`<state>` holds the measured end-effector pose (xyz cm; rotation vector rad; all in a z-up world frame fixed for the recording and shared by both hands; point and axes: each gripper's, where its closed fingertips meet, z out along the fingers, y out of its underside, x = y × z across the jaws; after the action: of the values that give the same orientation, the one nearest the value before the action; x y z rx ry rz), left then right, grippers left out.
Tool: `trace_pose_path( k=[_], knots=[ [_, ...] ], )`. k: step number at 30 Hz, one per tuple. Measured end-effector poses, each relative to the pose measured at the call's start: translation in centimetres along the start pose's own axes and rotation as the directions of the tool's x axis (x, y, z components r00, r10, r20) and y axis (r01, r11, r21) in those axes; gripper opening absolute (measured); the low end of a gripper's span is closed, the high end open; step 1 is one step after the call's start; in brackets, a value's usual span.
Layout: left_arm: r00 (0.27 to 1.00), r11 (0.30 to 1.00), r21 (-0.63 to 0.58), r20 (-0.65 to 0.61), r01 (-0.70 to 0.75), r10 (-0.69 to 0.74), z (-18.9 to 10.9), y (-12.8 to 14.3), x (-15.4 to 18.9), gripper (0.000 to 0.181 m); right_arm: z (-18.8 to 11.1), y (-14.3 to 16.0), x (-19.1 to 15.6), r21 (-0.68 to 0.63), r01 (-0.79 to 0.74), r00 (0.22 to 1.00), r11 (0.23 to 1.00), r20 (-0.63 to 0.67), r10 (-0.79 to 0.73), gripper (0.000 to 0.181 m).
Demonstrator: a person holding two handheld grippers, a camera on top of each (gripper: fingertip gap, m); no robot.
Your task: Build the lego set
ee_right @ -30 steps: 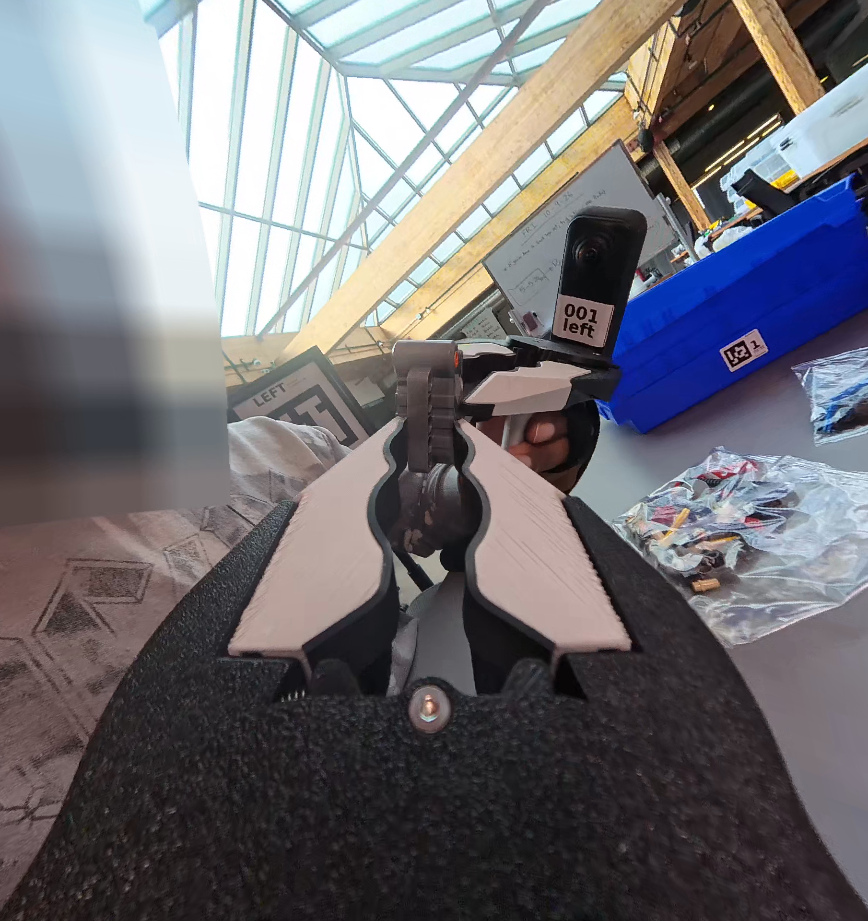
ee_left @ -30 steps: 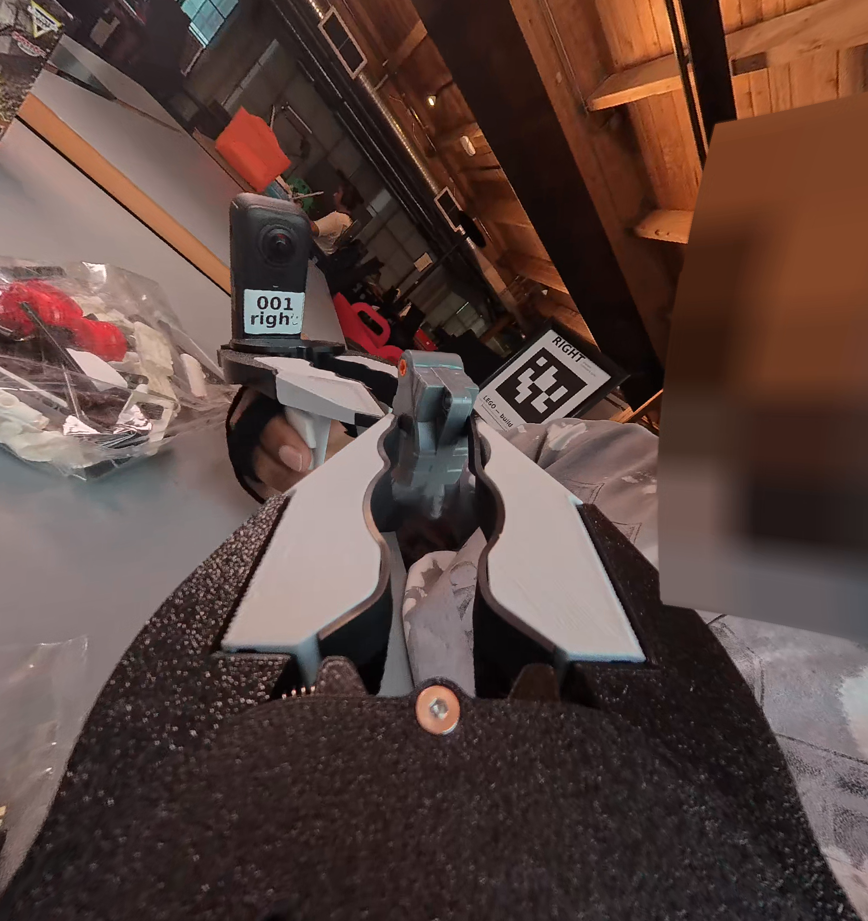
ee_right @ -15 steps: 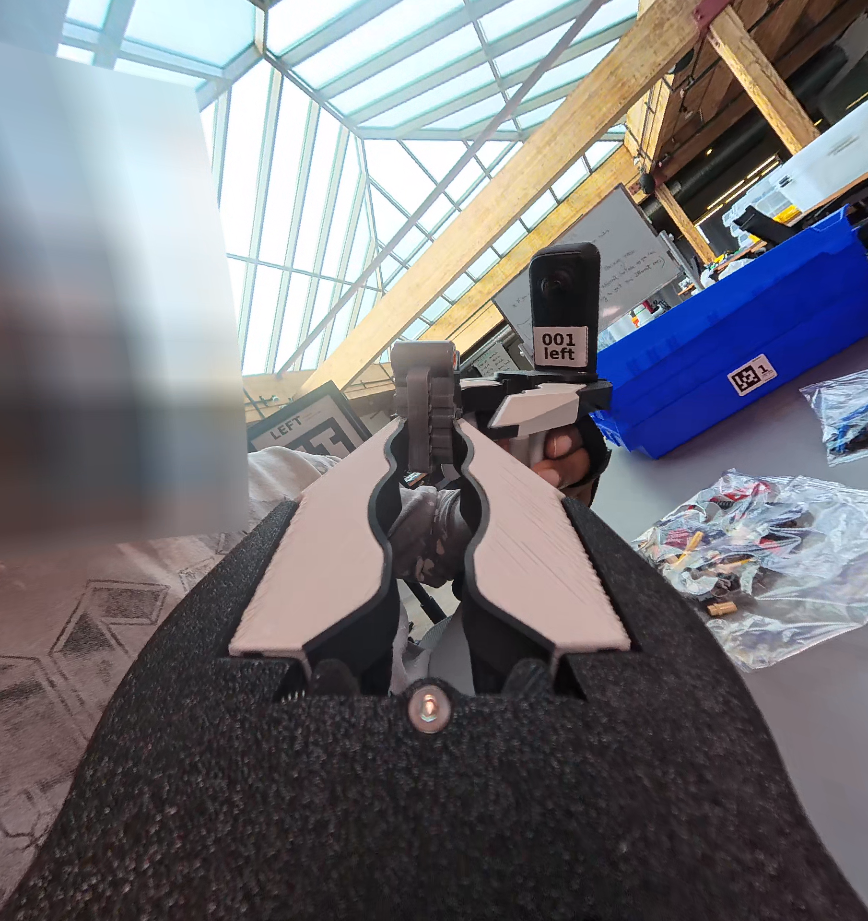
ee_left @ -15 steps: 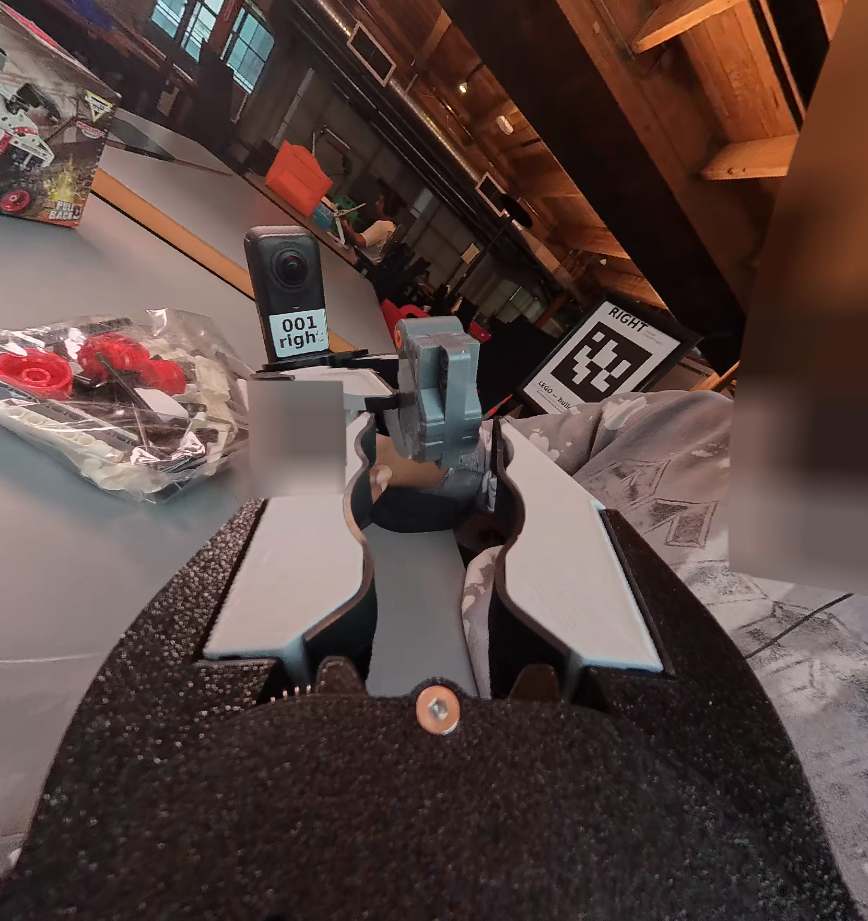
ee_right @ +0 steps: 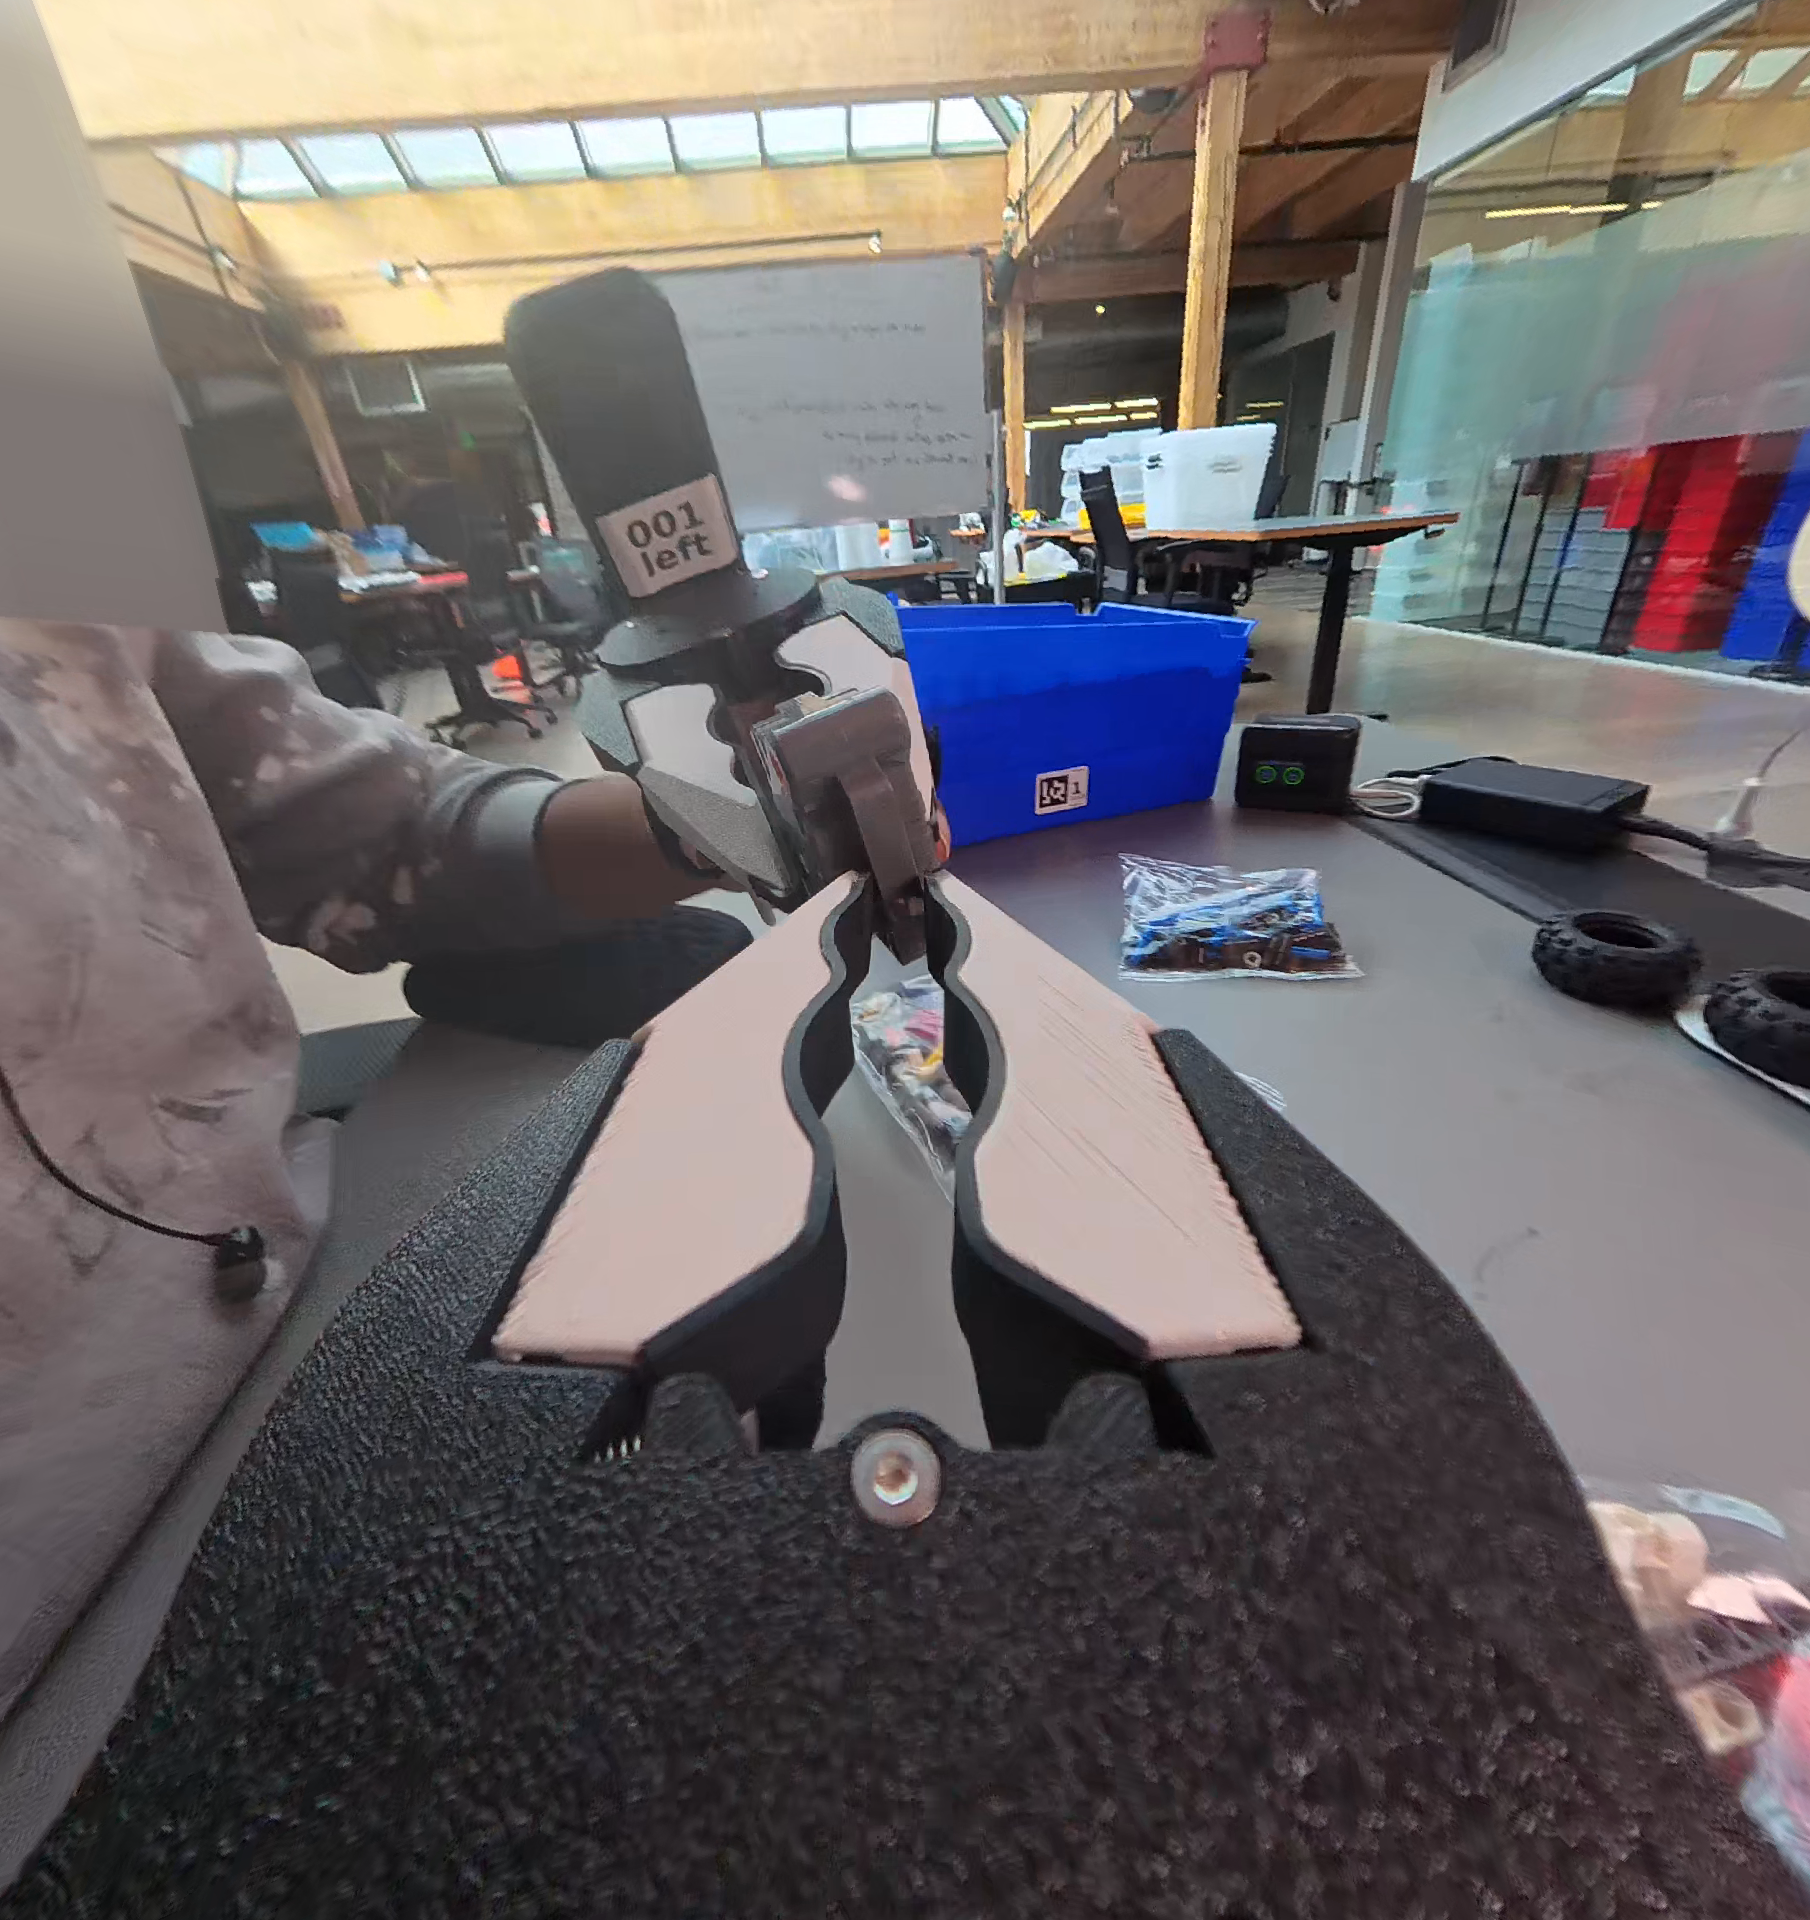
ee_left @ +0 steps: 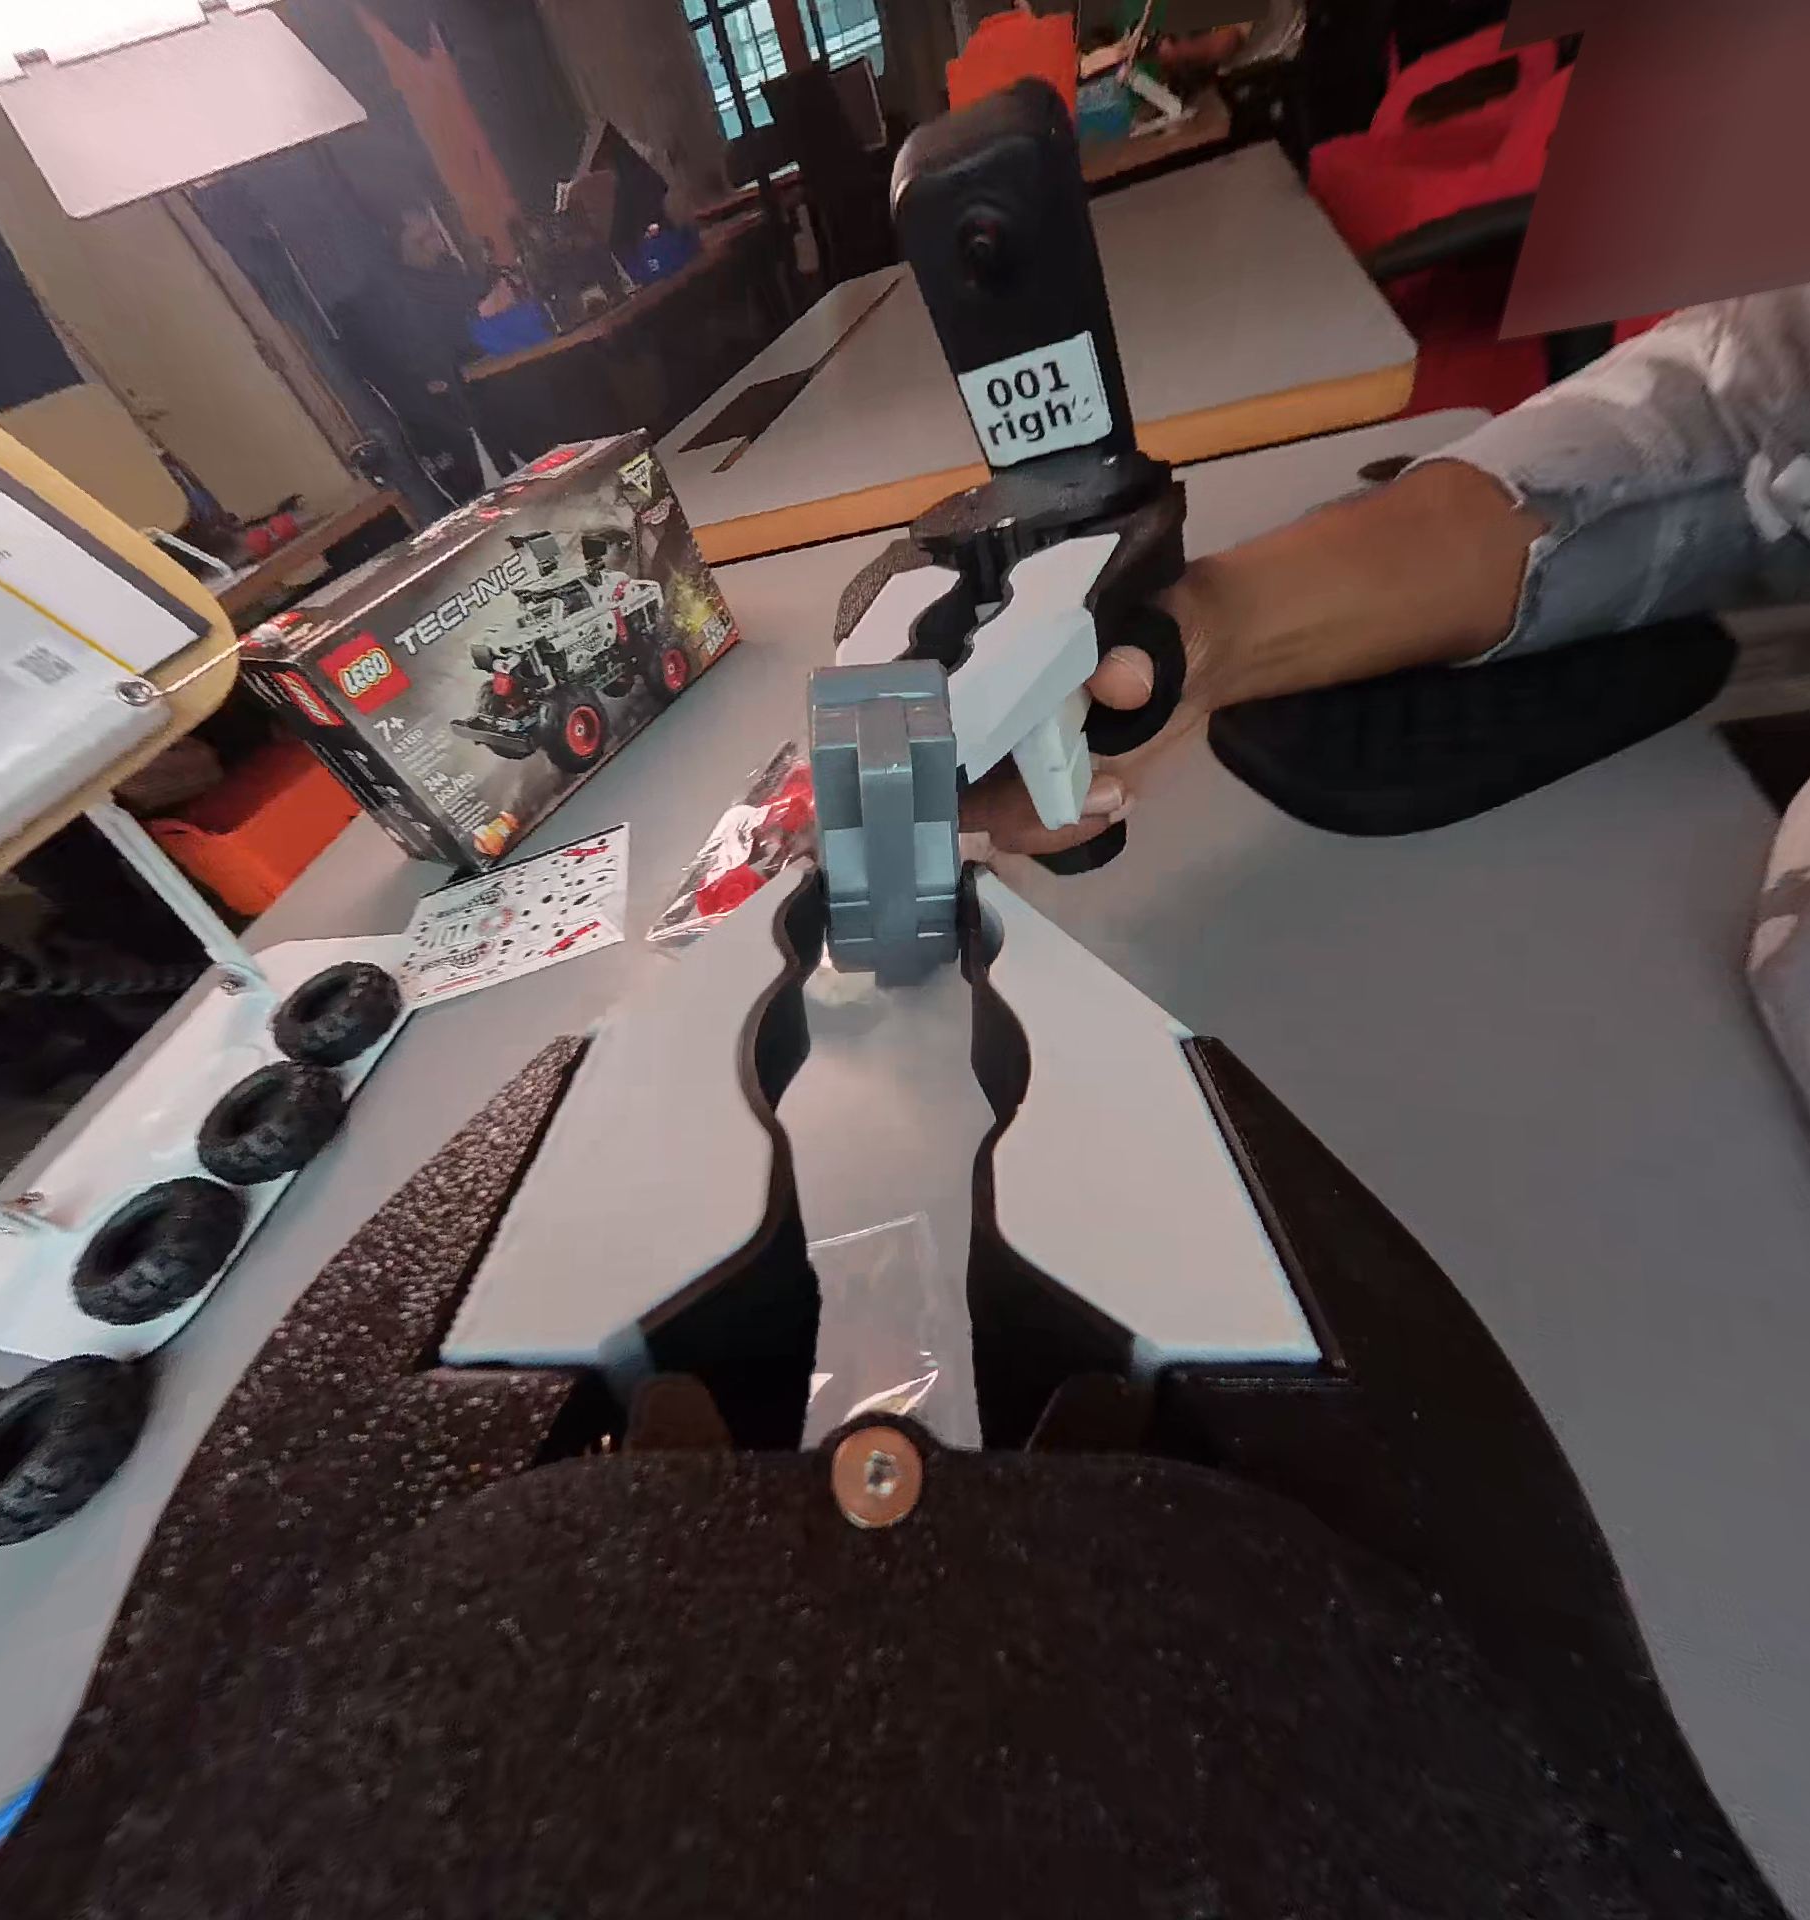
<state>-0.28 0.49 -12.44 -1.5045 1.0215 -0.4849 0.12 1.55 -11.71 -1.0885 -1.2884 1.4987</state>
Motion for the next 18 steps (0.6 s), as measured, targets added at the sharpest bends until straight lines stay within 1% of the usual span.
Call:
trace_pose_path(
  k=[3, 6, 7, 8, 12, 14, 15, 16, 17, 18],
  knots=[
    [0.991, 0.991, -0.067, 0.051, -0.117, 0.121, 0.4, 1.2, -0.2, 0.026, -0.2, 1.1, 0.6, -0.076, 0.096, 0.994, 0.993, -0.044, -0.099, 0.009],
    [0.971, 0.968, -0.142, 0.089, -0.209, 0.222, 0.7, 2.5, -0.6, 0.026, -0.4, 2.1, 1.0, -0.144, 0.156, 0.984, 0.977, -0.066, -0.166, 0.011],
    [0.962, 0.958, -0.168, 0.102, -0.234, 0.253, 0.8, 2.9, -0.8, 0.026, -0.4, 2.5, 1.2, -0.172, 0.169, 0.980, 0.970, -0.074, -0.184, 0.016],
    [0.951, 0.944, -0.204, 0.114, -0.261, 0.288, 0.9, 3.5, -1.1, 0.026, -0.4, 2.9, 1.1, -0.195, 0.181, 0.979, 0.964, -0.062, -0.197, 0.029],
    [0.907, 0.878, -0.318, 0.108, -0.357, 0.408, 1.1, 5.8, -1.5, 0.027, -0.2, 4.0, 1.7, -0.270, 0.262, 0.949, 0.927, -0.104, -0.298, 0.046],
    [0.882, 0.843, -0.350, 0.088, -0.408, 0.463, 1.4, 6.5, -1.1, 0.027, 0.0, 4.7, 1.8, -0.327, 0.341, 0.914, 0.882, -0.103, -0.392, 0.052],
    [0.873, 0.830, -0.357, 0.075, -0.428, 0.482, 1.6, 6.7, -0.9, 0.027, 0.1, 5.1, 1.8, -0.357, 0.392, 0.888, 0.848, -0.095, -0.450, 0.052],
    [0.865, 0.820, -0.362, 0.066, -0.444, 0.498, 1.7, 6.9, -0.6, 0.027, 0.2, 5.6, 1.7, -0.388, 0.445, 0.857, 0.807, -0.078, -0.510, 0.046],
    [0.855, 0.807, -0.370, 0.061, -0.460, 0.515, 1.8, 7.0, -0.6, 0.027, 0.1, 6.0, 1.6, -0.416, 0.501, 0.819, 0.759, -0.058, -0.571, 0.030],
    [0.847, 0.796, -0.378, 0.056, -0.472, 0.529, 1.8, 7.2, -0.6, 0.027, 0.1, 6.2, 1.6, -0.437, 0.550, 0.778, 0.712, -0.043, -0.627, 0.029]
  ],
)
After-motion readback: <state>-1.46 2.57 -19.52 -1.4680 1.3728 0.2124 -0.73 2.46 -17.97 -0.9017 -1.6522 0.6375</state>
